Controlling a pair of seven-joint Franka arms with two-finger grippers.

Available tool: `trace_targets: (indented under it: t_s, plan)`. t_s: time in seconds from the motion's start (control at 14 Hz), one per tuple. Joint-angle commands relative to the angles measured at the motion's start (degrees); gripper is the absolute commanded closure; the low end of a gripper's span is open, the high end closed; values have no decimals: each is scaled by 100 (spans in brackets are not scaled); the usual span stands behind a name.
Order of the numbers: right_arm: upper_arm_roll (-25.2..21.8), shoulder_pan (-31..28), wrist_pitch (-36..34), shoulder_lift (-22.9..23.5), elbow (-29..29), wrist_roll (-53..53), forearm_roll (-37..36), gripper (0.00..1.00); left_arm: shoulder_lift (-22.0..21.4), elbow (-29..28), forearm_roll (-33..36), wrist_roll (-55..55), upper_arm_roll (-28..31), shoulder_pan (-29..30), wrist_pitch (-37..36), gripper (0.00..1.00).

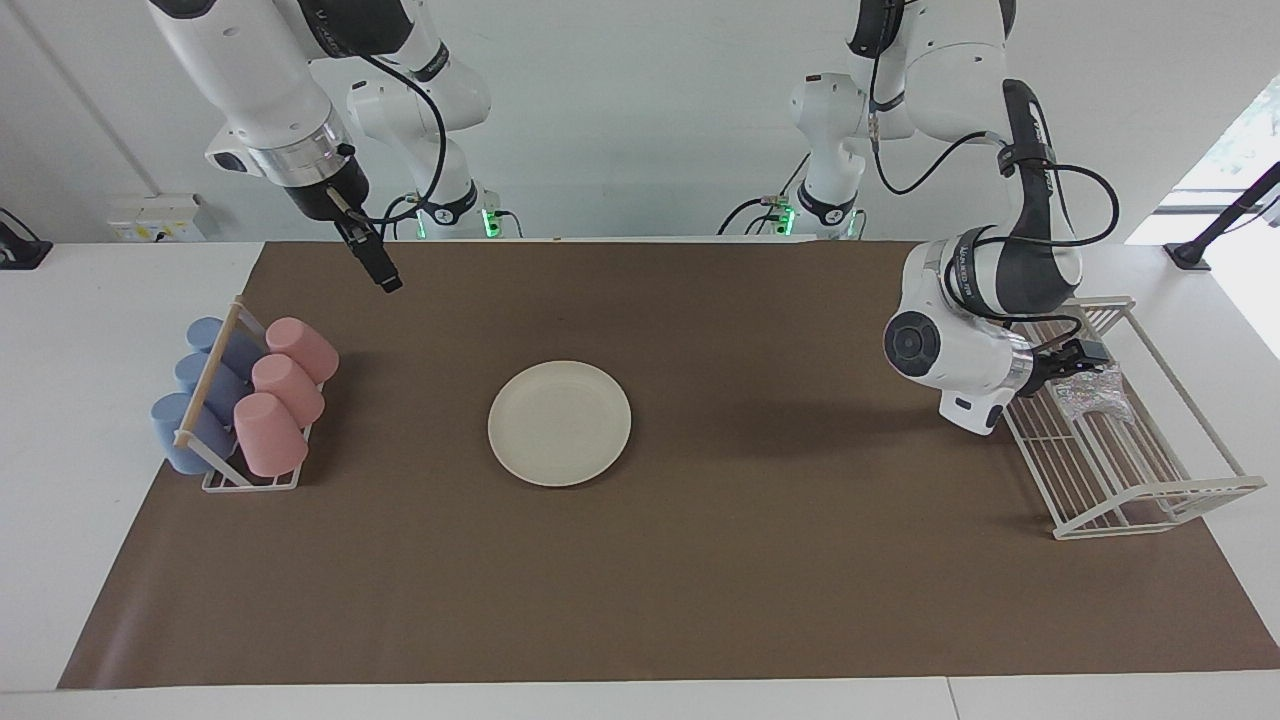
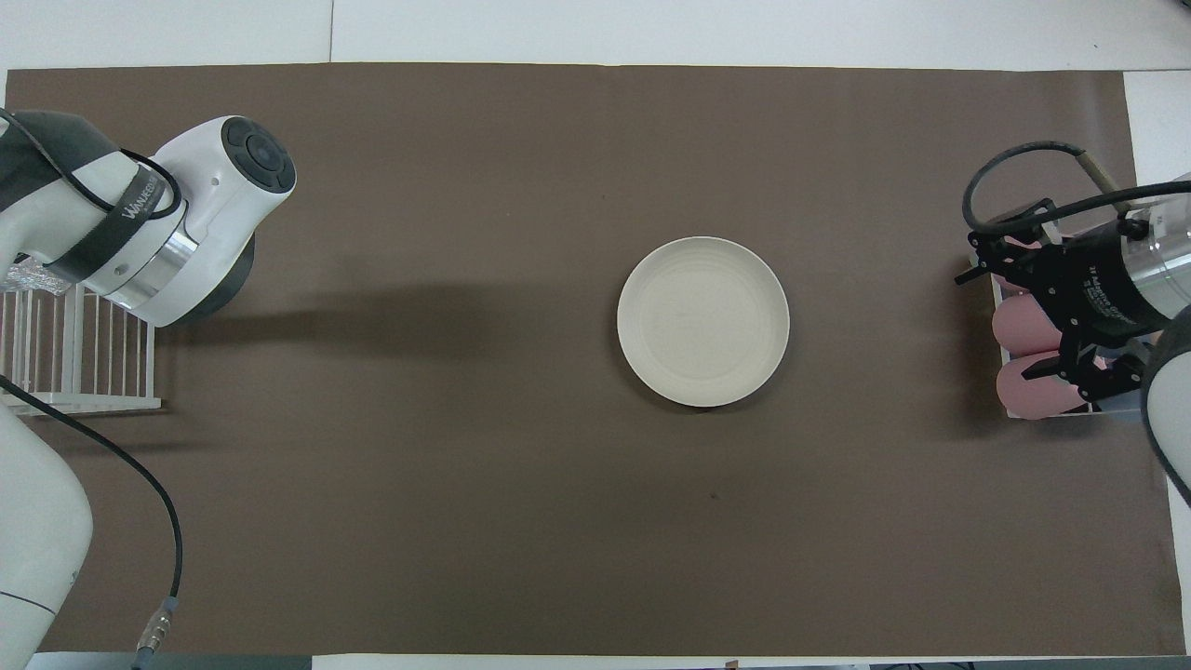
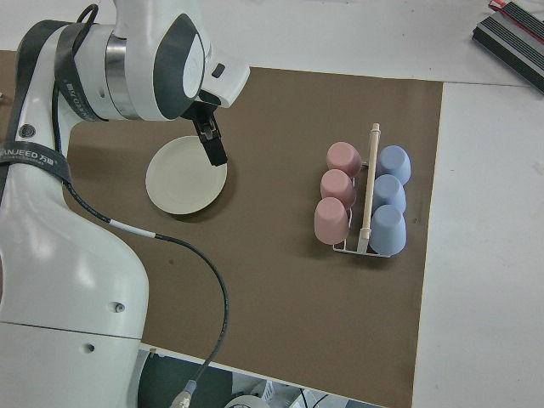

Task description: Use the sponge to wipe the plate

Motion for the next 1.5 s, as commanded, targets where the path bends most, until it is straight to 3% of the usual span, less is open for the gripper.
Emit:
trace_targets:
  t_s: [0.0, 0.21, 0.57, 0.71, 1.07, 1.28, 1.42]
  plan:
    - [19, 78, -55, -112, -103, 781, 82, 0, -16, 9, 88, -18, 29, 11, 92, 53]
    - [19, 367, -46, -138, -130, 1757, 82, 0, -16, -17, 79, -149, 29, 12, 100, 100]
    - [89, 684, -82, -182, -182, 2822, 91, 0, -16, 18, 61, -247, 28, 56, 136, 100]
    - [98, 694, 41, -191, -191, 2998, 405, 0, -34, 193, -122, -194, 20, 47, 66, 100]
    - [290, 895, 269, -235, -253, 3647, 863, 0, -516, 1133, -2176, 25, 37, 38, -558, 100]
    - [432, 1054, 630, -270, -332, 4104, 1014, 0, -570, 1800, -3292, 34, 28, 38, -1461, 100]
    - [756, 1054, 770, -287, -367, 4421, 1014, 0, -1016, 1846, -4677, 0, 142, 99, -1578, 100]
